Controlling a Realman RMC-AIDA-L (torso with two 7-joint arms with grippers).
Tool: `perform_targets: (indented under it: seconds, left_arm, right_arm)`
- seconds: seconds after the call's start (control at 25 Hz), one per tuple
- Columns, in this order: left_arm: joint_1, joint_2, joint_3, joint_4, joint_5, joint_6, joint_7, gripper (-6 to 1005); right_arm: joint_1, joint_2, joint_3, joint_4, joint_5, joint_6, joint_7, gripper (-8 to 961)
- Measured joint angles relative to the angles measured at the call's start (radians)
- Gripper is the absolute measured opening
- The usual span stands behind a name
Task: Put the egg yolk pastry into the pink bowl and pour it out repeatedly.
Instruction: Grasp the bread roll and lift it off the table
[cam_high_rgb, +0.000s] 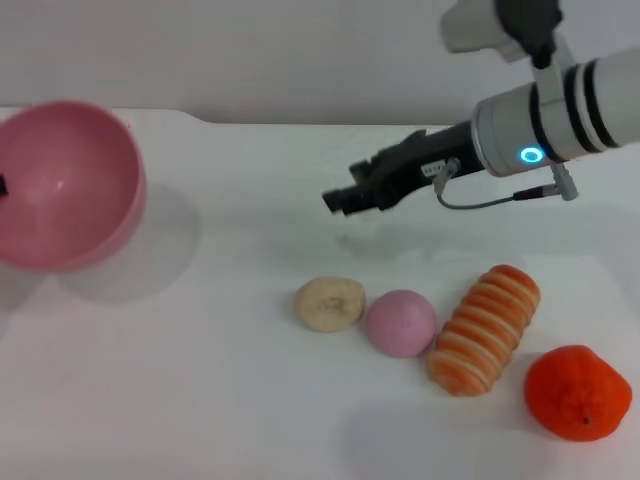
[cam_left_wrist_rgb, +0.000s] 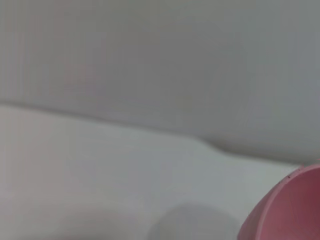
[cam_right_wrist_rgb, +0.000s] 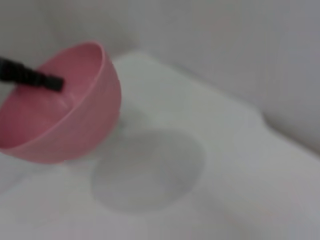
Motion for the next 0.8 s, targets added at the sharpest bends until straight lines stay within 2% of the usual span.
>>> perform_targets:
  seconds: [0.12,0.36,0.6,0.8]
  left_arm:
    - [0.002,-0.003,-0.001,0.041,0.06,0.085,-0.039,0]
    - [0.013,-0.004,-0.003,0.089,0.099,0.185,-0.062,1]
    - [0.014,-0.005,0.002,0.109,0.12,0.214,-0.071,1]
    - [0.012,-0.006,0.006,0.11,0.121,0.216,-0.071,0]
  right_arm:
    - [0.031,0.005,-0.03,-0.037,-0.092,-0.077,0.065,592]
    - [0.045,0.004,-0.145,-0.054,-0.103,-0.147,0.063,591]
    - [0.042,0.006,-0.218,-0.042,-0.108,-0.125,0.061,592]
    - [0.025,0.008,-0.3,-0.029,-0.107,-0.022,0.041,591]
